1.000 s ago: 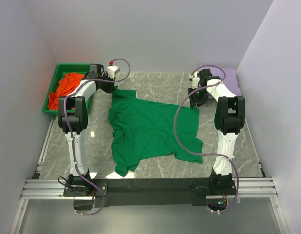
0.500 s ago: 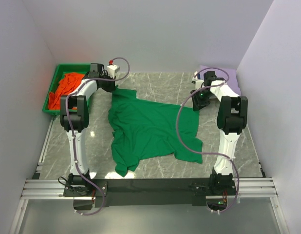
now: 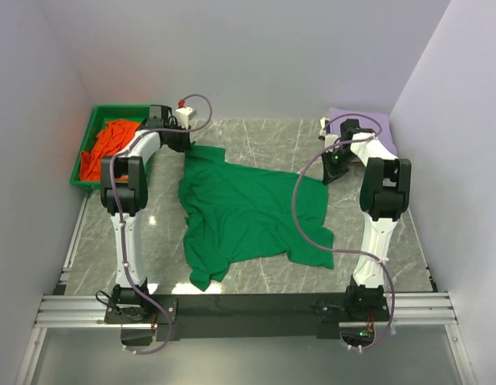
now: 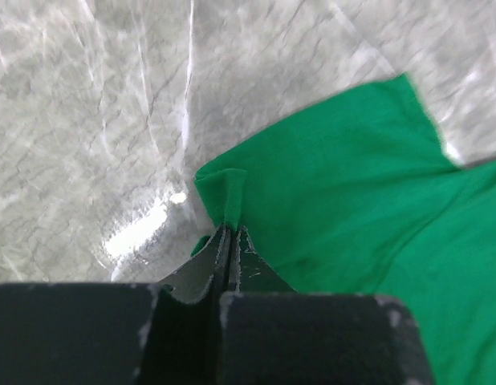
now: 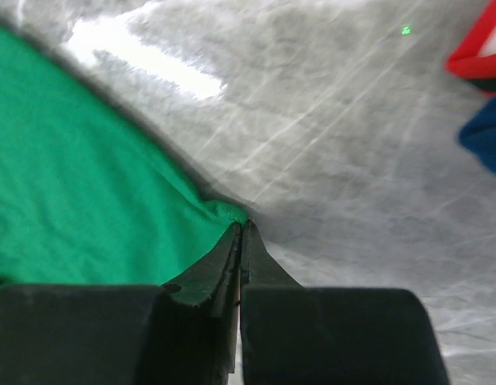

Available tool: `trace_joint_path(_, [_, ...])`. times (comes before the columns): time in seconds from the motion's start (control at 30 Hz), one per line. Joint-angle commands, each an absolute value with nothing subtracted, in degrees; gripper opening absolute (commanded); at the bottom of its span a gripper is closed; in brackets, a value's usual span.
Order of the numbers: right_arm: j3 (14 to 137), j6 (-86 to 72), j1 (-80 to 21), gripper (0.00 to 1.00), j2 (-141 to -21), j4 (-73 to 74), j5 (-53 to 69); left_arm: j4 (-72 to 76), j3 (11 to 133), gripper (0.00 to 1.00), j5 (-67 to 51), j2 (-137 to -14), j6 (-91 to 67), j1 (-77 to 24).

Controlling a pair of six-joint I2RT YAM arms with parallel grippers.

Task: Fold and stack the t-shirts
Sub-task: Flatten the tshirt out

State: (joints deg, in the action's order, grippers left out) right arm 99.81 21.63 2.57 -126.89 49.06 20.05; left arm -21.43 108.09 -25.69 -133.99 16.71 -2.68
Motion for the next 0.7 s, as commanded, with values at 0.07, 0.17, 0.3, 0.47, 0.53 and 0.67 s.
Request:
trace_joint_path(0.07, [105.28,22.68,2.9,0.0,-121.04,52.21,22.25,-21.27,115.47,0.01,-32.51,-131.31,11.96,-1.06])
trace_joint_path(0.17, [109.5,22.76,2.99,0.0,-117.17,50.81,19.53,-20.49,118.81,0.01,-36.29,-128.77,8.89,0.87])
trace_joint_path(0.3, [115.65,23.55,2.99,0.0,-112.86,50.54,17.59,-17.84,120.49,0.0,-38.49,-122.71,5.1,3.34])
trace_joint_path(0.47, [123.21,22.59,2.99,0.0,-110.57,51.41,16.08,-16.53,121.99,0.01,-40.6,-116.99,4.75,4.65])
trace_joint_path(0.53, [126.56,21.97,3.08,0.0,-108.99,52.56,16.08,-13.81,121.73,0.0,-41.04,-113.57,2.22,5.53])
trace_joint_path(0.67, [125.78,21.53,2.99,0.0,-102.23,51.24,16.43,-10.99,120.85,0.0,-43.42,-107.07,-3.33,7.47])
